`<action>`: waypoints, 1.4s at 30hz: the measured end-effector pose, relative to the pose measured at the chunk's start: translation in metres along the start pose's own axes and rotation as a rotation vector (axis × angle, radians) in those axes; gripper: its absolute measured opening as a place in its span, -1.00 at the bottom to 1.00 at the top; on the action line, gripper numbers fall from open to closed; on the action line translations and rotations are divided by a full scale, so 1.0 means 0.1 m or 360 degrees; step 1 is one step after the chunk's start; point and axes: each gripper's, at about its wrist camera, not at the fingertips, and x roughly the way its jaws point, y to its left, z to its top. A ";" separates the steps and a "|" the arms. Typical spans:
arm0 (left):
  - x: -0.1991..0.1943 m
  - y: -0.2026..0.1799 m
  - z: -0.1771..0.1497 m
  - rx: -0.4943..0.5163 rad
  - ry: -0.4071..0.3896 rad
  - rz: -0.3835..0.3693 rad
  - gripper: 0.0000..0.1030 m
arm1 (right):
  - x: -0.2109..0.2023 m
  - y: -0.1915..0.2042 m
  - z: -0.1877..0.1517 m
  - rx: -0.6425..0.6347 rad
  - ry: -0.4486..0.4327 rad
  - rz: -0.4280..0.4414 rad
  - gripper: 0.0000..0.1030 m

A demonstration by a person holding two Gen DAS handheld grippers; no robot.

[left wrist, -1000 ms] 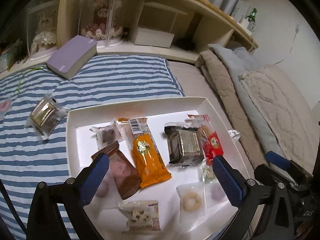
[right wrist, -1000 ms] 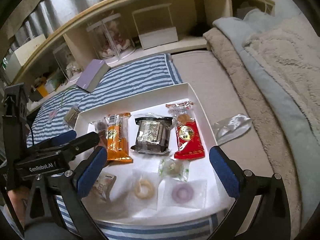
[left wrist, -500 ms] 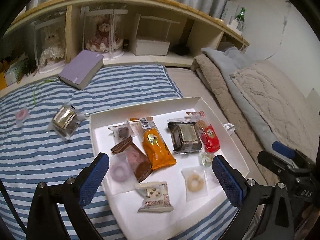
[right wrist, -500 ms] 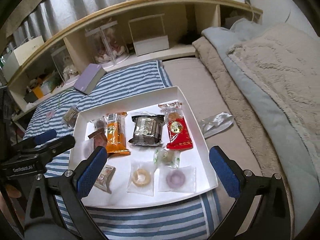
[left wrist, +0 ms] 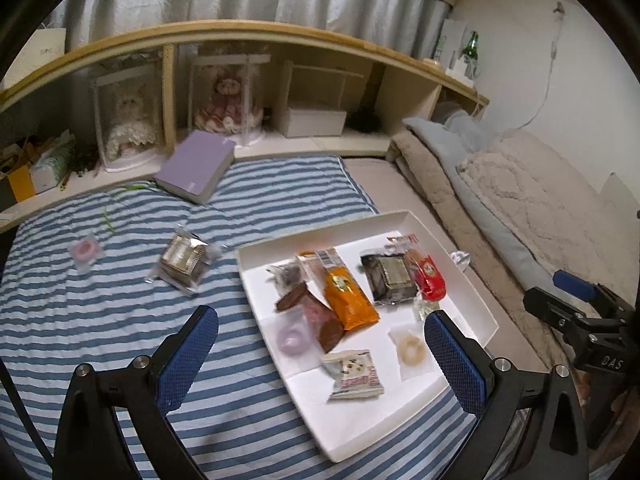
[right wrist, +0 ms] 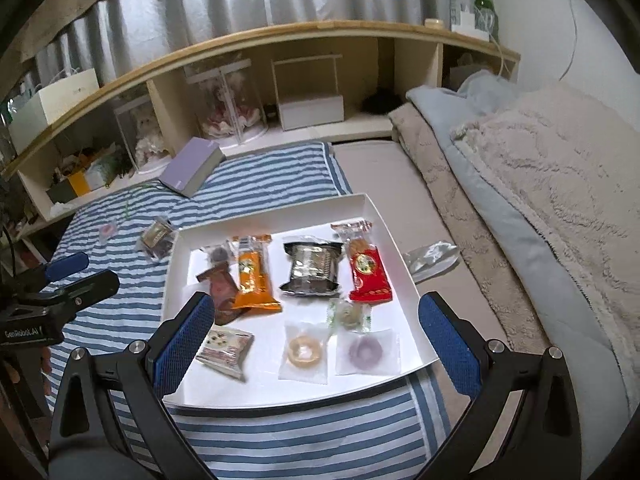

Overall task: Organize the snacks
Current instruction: 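Move both open tools back toward the last snacks on the bed, then grasp the pink-ring packet with the left tool while the right grasps the clear cookie packet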

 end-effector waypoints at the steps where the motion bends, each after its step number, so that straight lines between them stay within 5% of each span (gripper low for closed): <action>1: -0.07 0.04 -0.01 -0.0005 -0.0010 -0.0005 1.00 | -0.03 0.05 0.01 0.0002 -0.0011 -0.0002 1.00; 15: -0.86 0.82 -0.06 0.0069 -0.0130 0.0068 1.00 | -0.16 0.80 0.16 -0.0026 -0.0129 0.0074 1.00; 22: -0.94 1.49 -0.12 -0.0074 -0.0151 0.0182 1.00 | 0.10 1.33 0.28 -0.0060 -0.0135 0.0160 1.00; 31: -0.53 2.21 -0.05 -0.0275 -0.0122 0.0288 1.00 | 0.82 1.93 0.37 -0.0100 -0.0021 0.0287 1.00; 38: 0.20 2.68 0.26 -0.0526 -0.0005 0.0229 0.86 | 1.49 2.27 0.55 -0.0165 0.0140 0.0385 1.00; 42: 0.71 2.92 0.39 -0.0672 0.0091 0.0204 0.76 | 1.86 2.34 0.66 -0.0200 0.0225 0.0528 0.75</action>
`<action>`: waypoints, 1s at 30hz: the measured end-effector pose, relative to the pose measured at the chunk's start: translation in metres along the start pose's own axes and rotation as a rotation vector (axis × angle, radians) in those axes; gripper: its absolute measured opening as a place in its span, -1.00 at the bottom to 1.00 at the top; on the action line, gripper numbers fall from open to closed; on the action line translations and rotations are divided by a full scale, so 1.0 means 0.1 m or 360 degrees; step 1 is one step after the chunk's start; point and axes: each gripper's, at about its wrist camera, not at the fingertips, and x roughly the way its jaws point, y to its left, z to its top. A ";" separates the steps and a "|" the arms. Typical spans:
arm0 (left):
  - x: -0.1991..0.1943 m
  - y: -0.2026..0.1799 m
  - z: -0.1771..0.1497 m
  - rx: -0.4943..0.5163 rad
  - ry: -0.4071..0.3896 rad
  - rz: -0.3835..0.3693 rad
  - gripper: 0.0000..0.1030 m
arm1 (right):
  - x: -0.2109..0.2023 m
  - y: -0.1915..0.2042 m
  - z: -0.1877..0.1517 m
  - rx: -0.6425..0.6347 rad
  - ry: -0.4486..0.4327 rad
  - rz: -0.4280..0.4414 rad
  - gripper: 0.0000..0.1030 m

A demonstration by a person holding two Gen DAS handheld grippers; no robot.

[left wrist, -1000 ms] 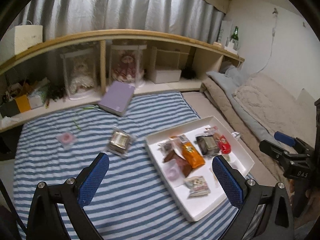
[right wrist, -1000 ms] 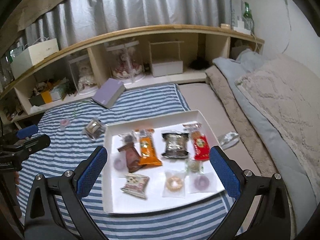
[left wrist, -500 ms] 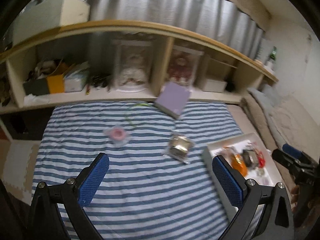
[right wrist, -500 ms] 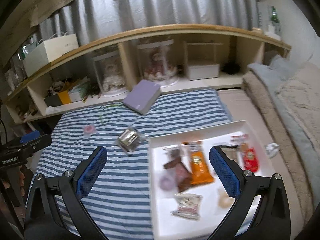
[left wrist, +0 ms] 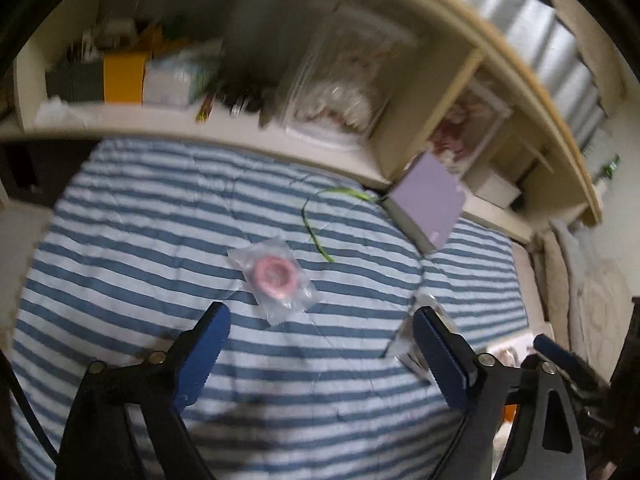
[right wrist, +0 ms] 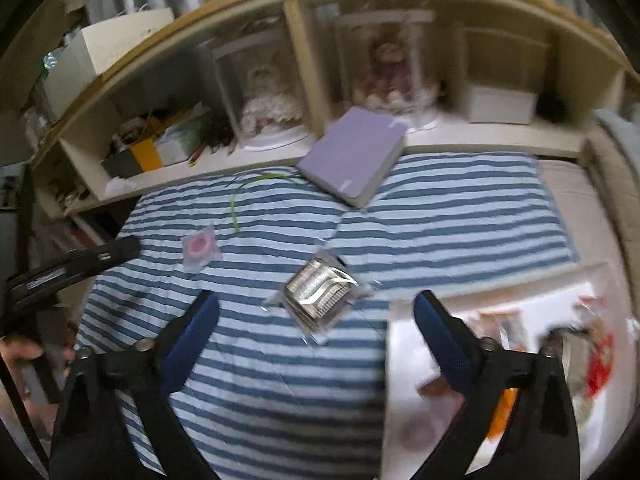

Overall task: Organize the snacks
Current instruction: 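Grasp the pink-ring packet with the left tool while the right grasps the clear cookie packet, then carry both held packets over the white tray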

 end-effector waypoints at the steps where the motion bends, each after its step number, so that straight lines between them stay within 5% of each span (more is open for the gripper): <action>1: 0.13 0.02 0.05 -0.0032 0.0020 0.0008 0.76 | 0.10 -0.03 0.04 -0.0006 0.0026 0.0047 0.75; 5: 0.57 0.18 0.19 -0.0169 0.0054 0.0090 0.71 | 0.37 -0.10 0.11 -0.0113 0.0048 0.0128 0.73; 12: 1.09 0.29 0.22 -0.0362 0.0095 0.0131 0.69 | 0.87 0.04 0.03 -0.0612 0.0190 0.0131 0.70; 16: 1.20 0.24 0.24 -0.0365 0.0057 0.0176 0.68 | 1.10 0.06 -0.01 -0.0800 0.0291 0.0138 0.69; 21: 1.30 0.15 0.29 -0.0356 0.0063 0.0278 0.66 | 1.19 0.06 0.01 -0.0856 0.0335 0.0173 0.44; 22: 1.31 0.13 0.30 -0.0357 0.0065 0.0293 0.62 | 1.18 0.08 0.01 -0.0860 0.0334 0.0172 0.42; 25: 1.31 0.10 0.29 -0.0348 0.0065 0.0359 -0.01 | 1.18 0.16 -0.06 -0.0903 0.0353 0.0123 0.34; 30: 1.18 0.15 0.20 -0.0380 0.0054 0.0310 -0.07 | 1.12 0.20 -0.12 -0.0847 0.0364 0.0066 0.15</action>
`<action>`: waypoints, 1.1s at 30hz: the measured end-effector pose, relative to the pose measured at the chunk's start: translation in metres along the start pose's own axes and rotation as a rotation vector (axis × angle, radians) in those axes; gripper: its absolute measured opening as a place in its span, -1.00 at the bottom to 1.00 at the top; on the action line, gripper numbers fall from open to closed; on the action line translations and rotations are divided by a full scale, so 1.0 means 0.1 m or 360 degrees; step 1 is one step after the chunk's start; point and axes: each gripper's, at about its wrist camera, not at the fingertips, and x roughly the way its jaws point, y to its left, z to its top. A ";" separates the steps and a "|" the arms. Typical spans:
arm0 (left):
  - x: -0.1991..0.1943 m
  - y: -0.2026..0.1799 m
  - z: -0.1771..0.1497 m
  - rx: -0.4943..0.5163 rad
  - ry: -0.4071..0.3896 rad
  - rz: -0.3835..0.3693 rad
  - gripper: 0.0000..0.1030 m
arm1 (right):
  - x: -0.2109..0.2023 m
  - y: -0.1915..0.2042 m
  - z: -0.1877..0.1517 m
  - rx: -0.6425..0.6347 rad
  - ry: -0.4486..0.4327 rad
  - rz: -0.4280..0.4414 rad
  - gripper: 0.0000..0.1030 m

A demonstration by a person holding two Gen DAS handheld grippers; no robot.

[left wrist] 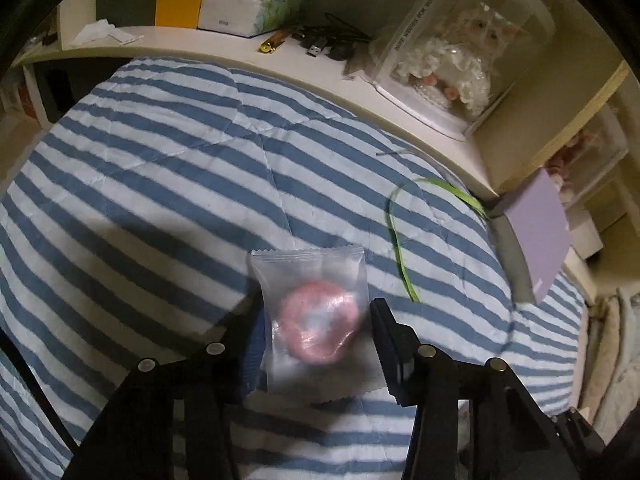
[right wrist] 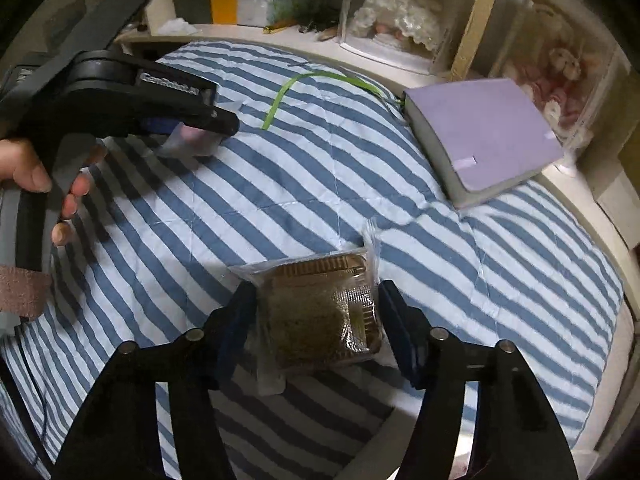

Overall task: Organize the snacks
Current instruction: 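Carry both held packets over the white tray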

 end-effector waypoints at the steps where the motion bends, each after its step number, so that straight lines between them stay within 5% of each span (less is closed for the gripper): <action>1: -0.04 0.02 -0.02 0.0009 0.0000 -0.0021 -0.08 | 0.00 0.00 0.01 0.0019 0.0003 -0.0003 0.13; 14: -0.90 0.13 -0.33 0.0219 -0.0131 -0.0167 -0.08 | -0.41 0.17 -0.01 0.0330 -0.0113 0.0021 0.09; 33: -2.79 0.14 -1.14 0.0539 -0.0337 -0.0223 -0.08 | -1.75 0.35 -0.36 0.0594 -0.0321 -0.0065 0.09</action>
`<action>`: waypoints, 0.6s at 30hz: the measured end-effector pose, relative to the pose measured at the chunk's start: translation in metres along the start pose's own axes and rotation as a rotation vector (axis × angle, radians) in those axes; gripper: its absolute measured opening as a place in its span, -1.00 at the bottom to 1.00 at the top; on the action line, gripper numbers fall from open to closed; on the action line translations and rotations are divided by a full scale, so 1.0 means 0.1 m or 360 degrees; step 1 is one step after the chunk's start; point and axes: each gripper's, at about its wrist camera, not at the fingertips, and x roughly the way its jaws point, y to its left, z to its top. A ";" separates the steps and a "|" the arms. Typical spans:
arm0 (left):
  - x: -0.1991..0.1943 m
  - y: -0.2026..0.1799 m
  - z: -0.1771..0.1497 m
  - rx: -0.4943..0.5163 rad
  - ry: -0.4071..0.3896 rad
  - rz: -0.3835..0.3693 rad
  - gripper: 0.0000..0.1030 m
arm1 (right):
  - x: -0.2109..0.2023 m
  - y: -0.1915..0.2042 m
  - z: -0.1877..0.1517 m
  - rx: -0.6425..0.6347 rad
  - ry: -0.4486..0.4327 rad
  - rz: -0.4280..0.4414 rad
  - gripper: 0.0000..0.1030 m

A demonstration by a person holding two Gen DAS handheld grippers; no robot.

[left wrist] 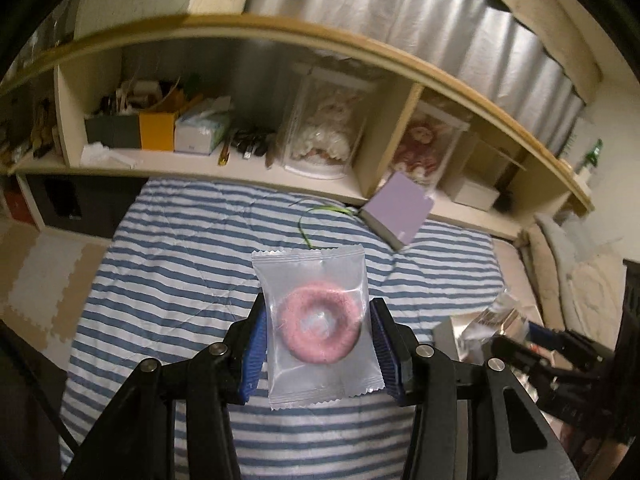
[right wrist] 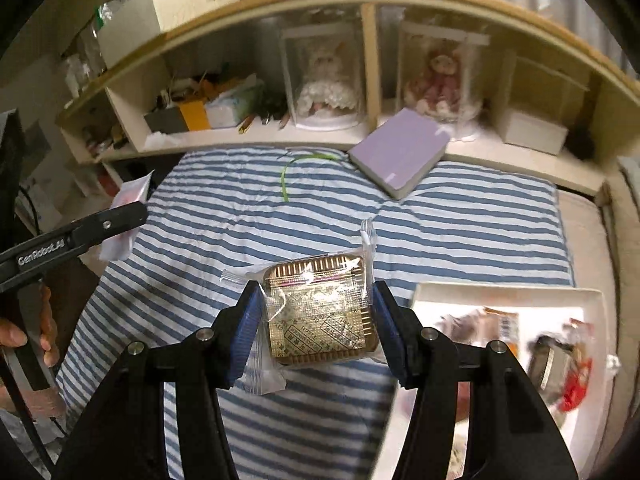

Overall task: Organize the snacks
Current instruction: 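Carry both held packets over the white tray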

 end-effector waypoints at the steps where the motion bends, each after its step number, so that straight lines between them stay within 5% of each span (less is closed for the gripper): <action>1: -0.09 -0.05 -0.02 0.0021 -0.0008 -0.0003 -0.08 | -0.07 -0.01 -0.02 0.0011 -0.0013 -0.0004 0.09; 18: -0.81 -1.00 -0.42 0.0202 -0.0090 -0.0199 -0.08 | -1.18 -0.59 -0.35 0.0144 -0.0206 -0.0144 0.09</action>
